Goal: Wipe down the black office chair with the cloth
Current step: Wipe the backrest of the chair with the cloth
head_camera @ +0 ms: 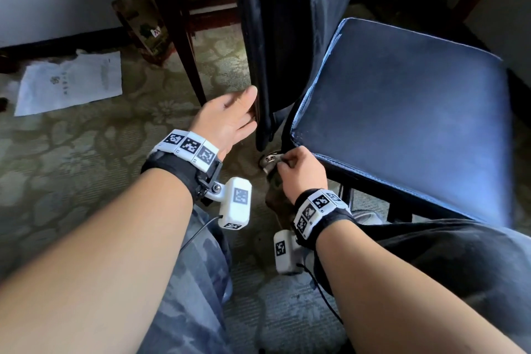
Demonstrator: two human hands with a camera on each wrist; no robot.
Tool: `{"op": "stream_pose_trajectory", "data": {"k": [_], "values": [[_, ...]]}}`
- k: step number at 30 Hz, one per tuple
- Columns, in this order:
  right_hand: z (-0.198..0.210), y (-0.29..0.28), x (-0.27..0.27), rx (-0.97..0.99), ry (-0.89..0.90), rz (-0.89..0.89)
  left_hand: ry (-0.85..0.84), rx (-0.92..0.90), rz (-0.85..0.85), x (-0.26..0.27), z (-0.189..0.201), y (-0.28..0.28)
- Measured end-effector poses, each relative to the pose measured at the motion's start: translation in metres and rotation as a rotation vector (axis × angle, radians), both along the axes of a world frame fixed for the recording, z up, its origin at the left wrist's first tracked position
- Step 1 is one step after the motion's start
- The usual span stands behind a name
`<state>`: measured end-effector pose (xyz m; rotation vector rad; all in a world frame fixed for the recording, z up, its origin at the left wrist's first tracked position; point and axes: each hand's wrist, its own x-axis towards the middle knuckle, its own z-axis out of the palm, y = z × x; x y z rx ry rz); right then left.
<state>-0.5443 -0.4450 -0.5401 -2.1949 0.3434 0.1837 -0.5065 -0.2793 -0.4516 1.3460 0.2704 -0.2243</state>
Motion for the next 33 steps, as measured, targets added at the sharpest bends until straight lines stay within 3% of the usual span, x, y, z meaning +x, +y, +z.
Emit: {"op": "stream_pose_trajectory", "data": {"k": [4,9,12,17,20,29,33], "values": [[0.015,0.015,0.013,0.052,-0.166,0.005,0.054,-0.068,0.046,-0.001,0.002,-0.001],[0.018,0.024,0.024,0.095,-0.169,-0.103,0.083,-0.042,0.033,0.002,0.001,0.003],[0.011,0.029,0.02,0.017,-0.141,0.007,0.082,-0.061,0.029,0.006,0.001,0.005],[-0.007,0.028,0.01,-0.17,0.112,0.291,0.071,-0.066,0.003,0.008,0.003,0.005],[-0.011,0.022,-0.006,-0.107,0.152,0.233,0.069,-0.065,-0.008,0.003,0.004,0.004],[0.012,-0.014,-0.023,-0.066,-0.023,0.086,0.114,-0.052,0.0,-0.021,0.016,-0.008],[0.033,-0.021,-0.022,-0.125,-0.124,0.02,0.156,-0.027,-0.101,-0.026,0.014,-0.02]]}}
